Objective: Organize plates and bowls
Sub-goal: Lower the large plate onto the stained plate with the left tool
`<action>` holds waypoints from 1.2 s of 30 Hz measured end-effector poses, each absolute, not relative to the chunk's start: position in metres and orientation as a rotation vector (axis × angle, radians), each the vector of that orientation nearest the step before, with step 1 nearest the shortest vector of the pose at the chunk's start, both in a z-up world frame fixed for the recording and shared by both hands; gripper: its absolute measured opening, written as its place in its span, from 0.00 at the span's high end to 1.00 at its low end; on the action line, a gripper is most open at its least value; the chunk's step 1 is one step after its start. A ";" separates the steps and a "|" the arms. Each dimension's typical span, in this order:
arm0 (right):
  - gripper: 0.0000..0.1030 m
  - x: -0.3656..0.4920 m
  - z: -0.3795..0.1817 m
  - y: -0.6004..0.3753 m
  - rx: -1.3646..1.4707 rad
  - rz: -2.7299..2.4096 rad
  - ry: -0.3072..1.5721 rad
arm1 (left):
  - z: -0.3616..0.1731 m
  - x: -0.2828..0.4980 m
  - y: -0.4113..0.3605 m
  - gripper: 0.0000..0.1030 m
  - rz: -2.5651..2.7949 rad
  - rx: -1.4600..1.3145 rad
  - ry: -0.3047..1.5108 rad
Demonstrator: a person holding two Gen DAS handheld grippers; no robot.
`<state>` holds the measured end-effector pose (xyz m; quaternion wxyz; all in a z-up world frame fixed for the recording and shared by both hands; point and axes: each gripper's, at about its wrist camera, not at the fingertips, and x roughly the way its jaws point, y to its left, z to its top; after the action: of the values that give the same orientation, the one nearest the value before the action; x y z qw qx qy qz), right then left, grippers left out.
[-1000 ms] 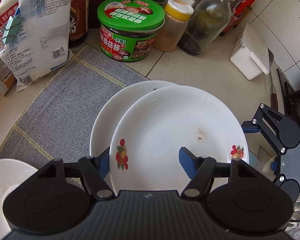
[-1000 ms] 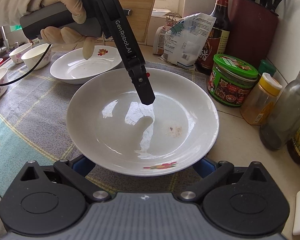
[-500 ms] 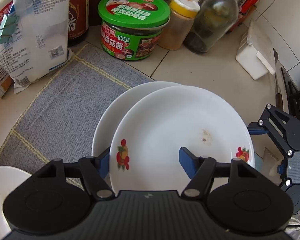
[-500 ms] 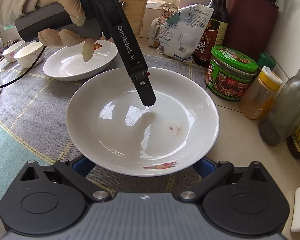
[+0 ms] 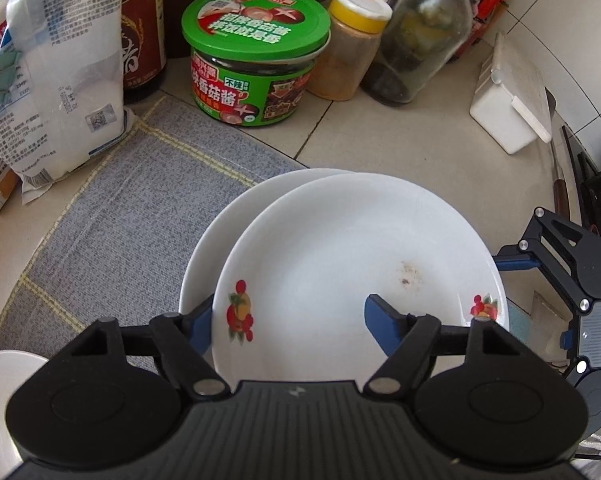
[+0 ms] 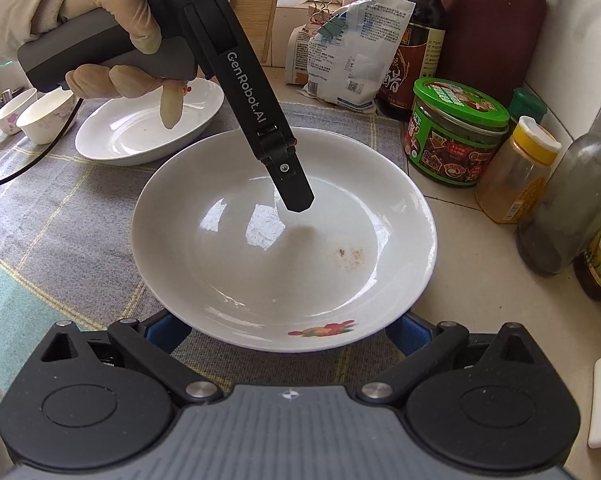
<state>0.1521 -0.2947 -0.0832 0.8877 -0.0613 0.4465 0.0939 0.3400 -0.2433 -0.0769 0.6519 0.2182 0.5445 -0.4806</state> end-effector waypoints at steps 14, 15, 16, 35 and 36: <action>0.00 0.151 -0.082 -0.295 -0.107 0.197 0.924 | -0.076 0.328 -0.249 0.25 -1.046 0.590 1.199; 0.00 0.150 -0.082 -0.295 -0.108 0.198 0.923 | -0.076 0.327 -0.250 0.25 -1.044 0.596 1.198; 0.00 0.150 -0.082 -0.295 -0.108 0.199 0.923 | -0.076 0.327 -0.250 0.25 -1.043 0.599 1.198; 0.00 0.149 -0.081 -0.294 -0.108 0.201 0.923 | -0.066 0.323 -0.248 0.22 -1.016 0.651 1.149; 0.00 0.150 -0.080 -0.294 -0.108 0.199 0.926 | -0.066 0.323 -0.248 0.22 -1.016 0.659 1.142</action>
<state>0.1499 -0.2942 -0.0803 0.8886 -0.0519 0.4455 0.0958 0.3226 -0.2484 -0.0663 0.6732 0.2925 0.5075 -0.4513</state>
